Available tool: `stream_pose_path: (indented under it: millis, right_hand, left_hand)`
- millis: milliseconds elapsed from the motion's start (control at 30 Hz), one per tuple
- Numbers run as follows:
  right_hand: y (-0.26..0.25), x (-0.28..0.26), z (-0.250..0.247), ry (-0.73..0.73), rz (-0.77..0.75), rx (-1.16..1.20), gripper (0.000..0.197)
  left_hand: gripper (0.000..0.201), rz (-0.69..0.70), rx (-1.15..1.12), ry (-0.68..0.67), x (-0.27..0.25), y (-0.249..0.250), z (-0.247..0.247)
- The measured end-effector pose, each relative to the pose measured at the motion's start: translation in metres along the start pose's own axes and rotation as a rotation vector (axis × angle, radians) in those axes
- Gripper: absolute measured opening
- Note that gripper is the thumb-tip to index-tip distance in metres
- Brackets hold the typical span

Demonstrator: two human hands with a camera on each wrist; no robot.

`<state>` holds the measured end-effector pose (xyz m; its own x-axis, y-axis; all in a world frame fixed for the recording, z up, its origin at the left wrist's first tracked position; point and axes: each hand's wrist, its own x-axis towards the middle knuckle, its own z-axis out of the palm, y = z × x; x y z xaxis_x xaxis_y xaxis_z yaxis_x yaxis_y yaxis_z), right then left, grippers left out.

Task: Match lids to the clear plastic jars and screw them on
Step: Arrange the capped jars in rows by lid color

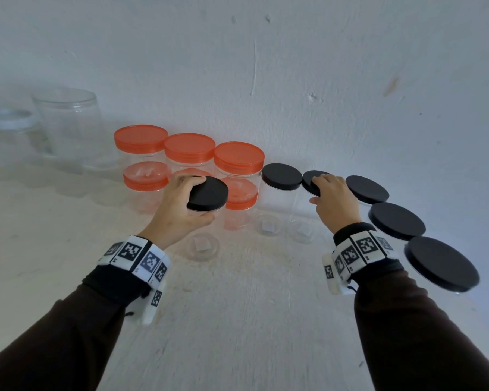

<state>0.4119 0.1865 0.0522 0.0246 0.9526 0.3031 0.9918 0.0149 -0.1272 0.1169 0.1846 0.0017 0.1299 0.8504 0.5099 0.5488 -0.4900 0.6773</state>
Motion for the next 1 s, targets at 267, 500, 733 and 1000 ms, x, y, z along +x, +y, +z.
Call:
stream_pose_path:
  millis: [267,500,733,1000]
  right_hand:
    - [0.001,-0.002,0.000,0.018,-0.009,0.035,0.039]
    - [-0.007,-0.033,-0.013,0.063,-0.078,0.012,0.054]
    - [0.013,-0.090,-0.033,0.154,-0.086,-0.016,0.044]
    - [0.068,-0.140,-0.044,0.261,0.283,-0.159,0.039]
  left_hand:
    - [0.081,-0.009,0.011,-0.002,0.000,0.002,0.000]
    - [0.082,0.025,0.021,-0.093,-0.001,0.011,0.004]
    - [0.089,0.105,-0.046,-0.250,0.003,0.040,0.041]
    - [0.058,0.347,0.158,-0.197,0.012,0.057,0.061]
